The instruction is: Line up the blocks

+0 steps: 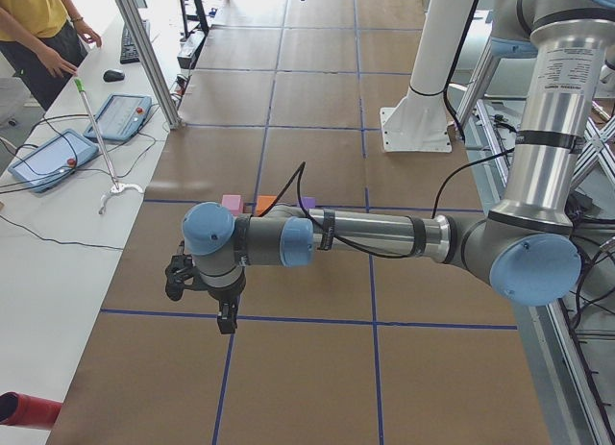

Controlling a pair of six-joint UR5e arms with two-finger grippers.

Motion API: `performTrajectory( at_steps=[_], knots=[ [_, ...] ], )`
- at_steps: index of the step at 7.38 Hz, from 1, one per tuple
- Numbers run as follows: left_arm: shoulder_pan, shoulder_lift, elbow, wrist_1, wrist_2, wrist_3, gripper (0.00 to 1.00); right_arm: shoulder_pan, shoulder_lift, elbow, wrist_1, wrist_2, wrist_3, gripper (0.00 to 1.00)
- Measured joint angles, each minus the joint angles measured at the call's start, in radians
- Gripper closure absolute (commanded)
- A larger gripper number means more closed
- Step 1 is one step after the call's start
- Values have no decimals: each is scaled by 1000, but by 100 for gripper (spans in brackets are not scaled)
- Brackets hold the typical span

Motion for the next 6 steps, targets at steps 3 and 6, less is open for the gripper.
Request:
performTrajectory(
  at_steps=[3,6],
  knots=[
    [2,0,-2,-38,4,0,0,0,0,0,0,0,0,0],
    [2,1,3,-100,6,0,0,0,0,0,0,0,0,0]
  ],
)
